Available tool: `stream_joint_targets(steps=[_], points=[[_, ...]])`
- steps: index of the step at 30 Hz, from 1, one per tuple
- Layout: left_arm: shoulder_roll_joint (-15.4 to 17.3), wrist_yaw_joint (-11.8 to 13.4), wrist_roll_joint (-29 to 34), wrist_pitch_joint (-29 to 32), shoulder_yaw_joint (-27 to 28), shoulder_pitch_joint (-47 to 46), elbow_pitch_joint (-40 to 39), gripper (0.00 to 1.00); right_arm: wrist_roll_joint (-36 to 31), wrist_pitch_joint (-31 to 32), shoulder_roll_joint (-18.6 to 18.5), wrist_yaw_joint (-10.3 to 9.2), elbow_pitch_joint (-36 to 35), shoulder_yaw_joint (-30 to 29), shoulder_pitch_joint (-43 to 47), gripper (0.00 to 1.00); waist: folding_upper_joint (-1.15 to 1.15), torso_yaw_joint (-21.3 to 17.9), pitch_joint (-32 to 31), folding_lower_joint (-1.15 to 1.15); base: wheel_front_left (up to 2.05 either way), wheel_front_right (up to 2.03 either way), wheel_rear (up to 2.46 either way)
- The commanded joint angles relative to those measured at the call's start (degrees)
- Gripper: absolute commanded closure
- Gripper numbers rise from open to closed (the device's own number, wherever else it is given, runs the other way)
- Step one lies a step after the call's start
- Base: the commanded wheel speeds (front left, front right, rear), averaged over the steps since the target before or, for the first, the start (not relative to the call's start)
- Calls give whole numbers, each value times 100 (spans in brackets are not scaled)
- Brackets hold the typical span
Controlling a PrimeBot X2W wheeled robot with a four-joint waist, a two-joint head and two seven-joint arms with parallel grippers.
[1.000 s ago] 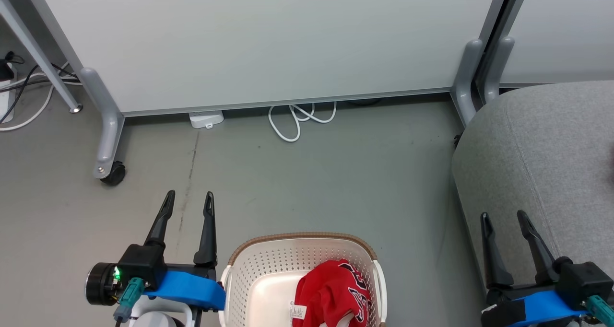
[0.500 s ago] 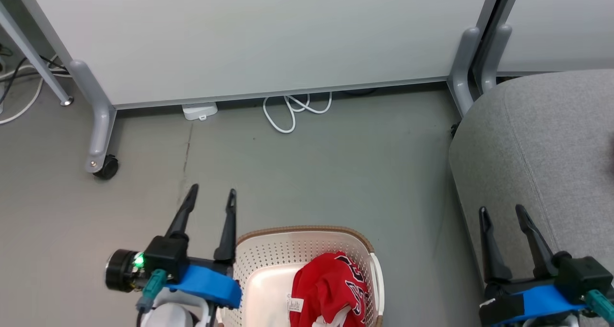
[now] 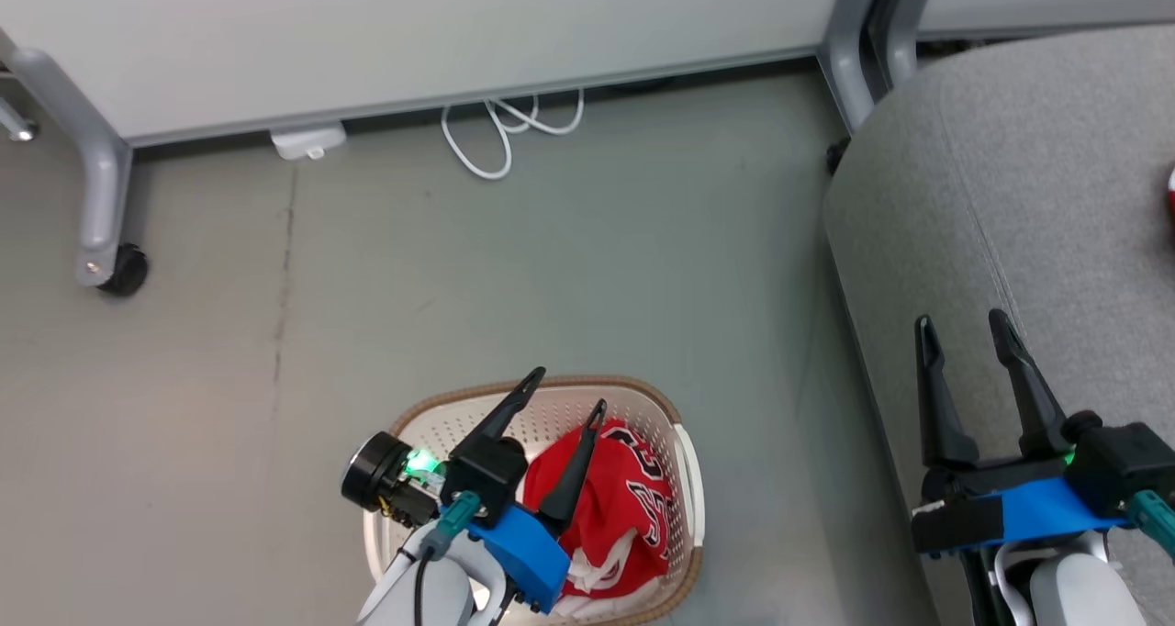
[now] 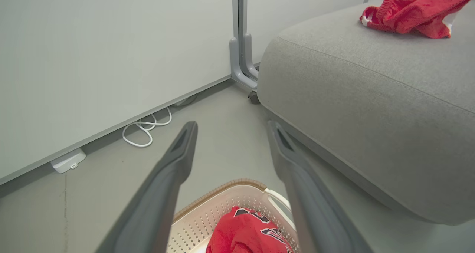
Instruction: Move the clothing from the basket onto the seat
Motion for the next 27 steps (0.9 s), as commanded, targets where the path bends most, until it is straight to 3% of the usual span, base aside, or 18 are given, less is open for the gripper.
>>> stream_joint_targets(steps=[1,14,27], points=[[87,-3,-66,-29,-250,-250,207,0,-33,-20,4,1,-33,0,-151,0,0,-194,306,0,0,0,0],[296,-5,-439,-29,-2008,-1235,1604,0,14,-20,4,1,-149,58,-655,0,0,-716,1243,0,0,0,0],[259,-5,-873,-28,-3049,-2081,2920,0,17,-20,5,1,-303,127,-1092,0,0,-981,2153,0,0,0,0]])
